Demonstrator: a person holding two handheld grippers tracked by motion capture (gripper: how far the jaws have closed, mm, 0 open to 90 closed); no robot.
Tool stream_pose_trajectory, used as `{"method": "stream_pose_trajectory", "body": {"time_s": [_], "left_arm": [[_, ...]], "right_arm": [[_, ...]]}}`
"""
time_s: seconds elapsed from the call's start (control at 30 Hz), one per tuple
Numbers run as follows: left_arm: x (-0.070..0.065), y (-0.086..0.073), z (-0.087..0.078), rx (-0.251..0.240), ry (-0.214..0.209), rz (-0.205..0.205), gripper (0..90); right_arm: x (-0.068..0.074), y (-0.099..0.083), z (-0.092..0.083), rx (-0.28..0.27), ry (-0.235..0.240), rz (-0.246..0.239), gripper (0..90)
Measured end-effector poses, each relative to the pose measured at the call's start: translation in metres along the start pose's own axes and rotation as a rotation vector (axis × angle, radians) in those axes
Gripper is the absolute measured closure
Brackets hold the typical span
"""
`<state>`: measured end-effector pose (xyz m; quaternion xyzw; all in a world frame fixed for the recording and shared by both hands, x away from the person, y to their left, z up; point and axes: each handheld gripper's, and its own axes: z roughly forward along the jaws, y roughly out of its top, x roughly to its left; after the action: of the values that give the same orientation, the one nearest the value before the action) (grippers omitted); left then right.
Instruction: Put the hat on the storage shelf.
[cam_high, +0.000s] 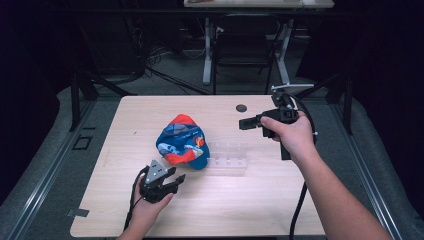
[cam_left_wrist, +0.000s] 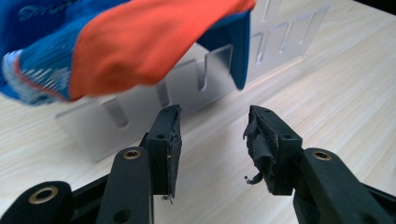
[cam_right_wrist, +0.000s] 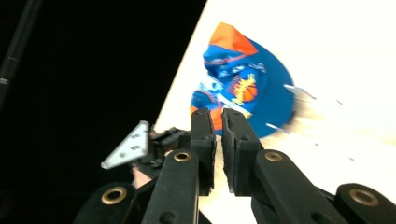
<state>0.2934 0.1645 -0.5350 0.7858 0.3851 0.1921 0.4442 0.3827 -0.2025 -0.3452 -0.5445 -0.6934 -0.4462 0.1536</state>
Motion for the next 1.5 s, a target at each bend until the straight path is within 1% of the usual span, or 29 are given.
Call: {"method": "stream_pose_trajectory", "body": {"time_s": [0.07,0.1,0.17,0.2,0.3,0.4,0.43,0.5,0.57,0.67,0.7,0.73,0.77,0.83,0.87,0.9,0.93,0.97,1.0,1.03,1.07,1.13,1.17,1.23,1.27,1.33,1.4,1.5], "left_arm": [[0.003,-0.004,-0.004,0.003,-0.006,-0.006,54.4],[0.005,-0.005,-0.006,0.006,-0.011,-0.009,54.4],[0.007,-0.008,-0.009,0.005,-0.017,-0.004,54.8],[0.009,-0.010,-0.011,0.010,-0.017,-0.002,55.0],[0.011,-0.014,-0.015,0.001,-0.033,-0.014,54.7],[0.014,-0.018,-0.018,0.009,-0.036,-0.015,53.2],[0.015,-0.019,-0.019,0.010,-0.033,-0.018,53.1],[0.017,-0.022,-0.021,0.016,-0.033,-0.018,52.9],[0.018,-0.025,-0.023,0.014,-0.036,-0.023,51.5],[0.020,-0.029,-0.026,0.022,-0.038,-0.022,50.3],[0.021,-0.030,-0.027,0.021,-0.032,-0.018,49.8],[0.021,-0.031,-0.027,0.020,-0.029,-0.021,49.8],[0.022,-0.033,-0.028,0.020,-0.027,-0.024,49.7],[0.024,-0.035,-0.027,0.028,-0.021,-0.031,50.0],[0.025,-0.035,-0.027,0.031,-0.020,-0.034,50.4],[0.026,-0.036,-0.027,0.035,-0.016,-0.036,50.5],[0.026,-0.036,-0.026,0.037,-0.008,-0.040,50.6],[0.026,-0.037,-0.025,0.035,0.002,-0.054,50.5],[0.027,-0.037,-0.024,0.035,0.006,-0.057,50.1],[0.027,-0.037,-0.024,0.042,0.003,-0.057,50.1],[0.028,-0.037,-0.025,0.047,0.005,-0.057,50.1],[0.028,-0.038,-0.024,0.031,-0.009,-0.066,48.6],[0.028,-0.039,-0.024,0.031,-0.016,-0.066,48.4],[0.027,-0.039,-0.024,0.032,-0.027,-0.059,48.3],[0.026,-0.039,-0.024,0.030,-0.030,-0.057,48.3],[0.025,-0.039,-0.023,0.034,-0.030,-0.052,48.4],[0.024,-0.040,-0.022,0.038,-0.034,-0.045,48.4],[0.023,-0.040,-0.021,0.040,-0.036,-0.036,48.5]], "right_arm": [[-0.002,-0.005,0.000,-0.005,-0.006,-0.001,81.4],[-0.003,-0.007,-0.001,-0.002,-0.017,-0.005,81.0],[-0.006,-0.011,-0.001,0.002,-0.037,-0.016,80.7],[-0.007,-0.013,0.000,-0.001,-0.040,-0.016,80.7],[-0.011,-0.019,0.000,0.001,-0.033,-0.013,80.3],[-0.015,-0.024,0.000,0.003,-0.050,-0.025,79.2],[-0.015,-0.026,0.000,0.003,-0.050,-0.020,78.8],[-0.018,-0.030,0.001,0.005,-0.050,-0.021,75.8],[-0.020,-0.034,0.002,-0.002,-0.064,-0.022,72.1],[-0.024,-0.042,0.001,0.006,-0.077,-0.037,69.3],[-0.026,-0.046,0.002,0.000,-0.072,-0.030,67.4],[-0.028,-0.049,0.001,0.004,-0.076,-0.036,65.9],[-0.029,-0.052,0.001,0.005,-0.091,-0.043,64.8],[-0.030,-0.058,0.000,-0.001,-0.148,-0.087,63.6],[-0.031,-0.061,0.000,-0.009,-0.146,-0.088,62.9],[-0.032,-0.064,-0.001,-0.005,-0.120,-0.069,63.0],[-0.034,-0.067,-0.001,0.001,-0.109,-0.065,63.0],[-0.035,-0.070,-0.001,-0.001,-0.119,-0.075,62.9],[-0.036,-0.074,-0.002,-0.009,-0.124,-0.076,62.9],[-0.039,-0.077,-0.002,-0.009,-0.108,-0.068,62.9],[-0.041,-0.080,-0.002,-0.004,-0.102,-0.063,62.9],[-0.045,-0.086,-0.001,-0.012,-0.098,-0.059,62.9],[-0.047,-0.090,-0.001,-0.008,-0.092,-0.055,63.0],[-0.051,-0.096,0.001,-0.016,-0.110,-0.059,62.9],[-0.053,-0.100,0.001,-0.012,-0.103,-0.059,62.9],[-0.055,-0.106,0.003,-0.018,-0.117,-0.067,62.4],[-0.059,-0.113,0.005,-0.019,-0.109,-0.063,62.2],[-0.065,-0.124,0.011,-0.017,-0.119,-0.065,62.1]]}}
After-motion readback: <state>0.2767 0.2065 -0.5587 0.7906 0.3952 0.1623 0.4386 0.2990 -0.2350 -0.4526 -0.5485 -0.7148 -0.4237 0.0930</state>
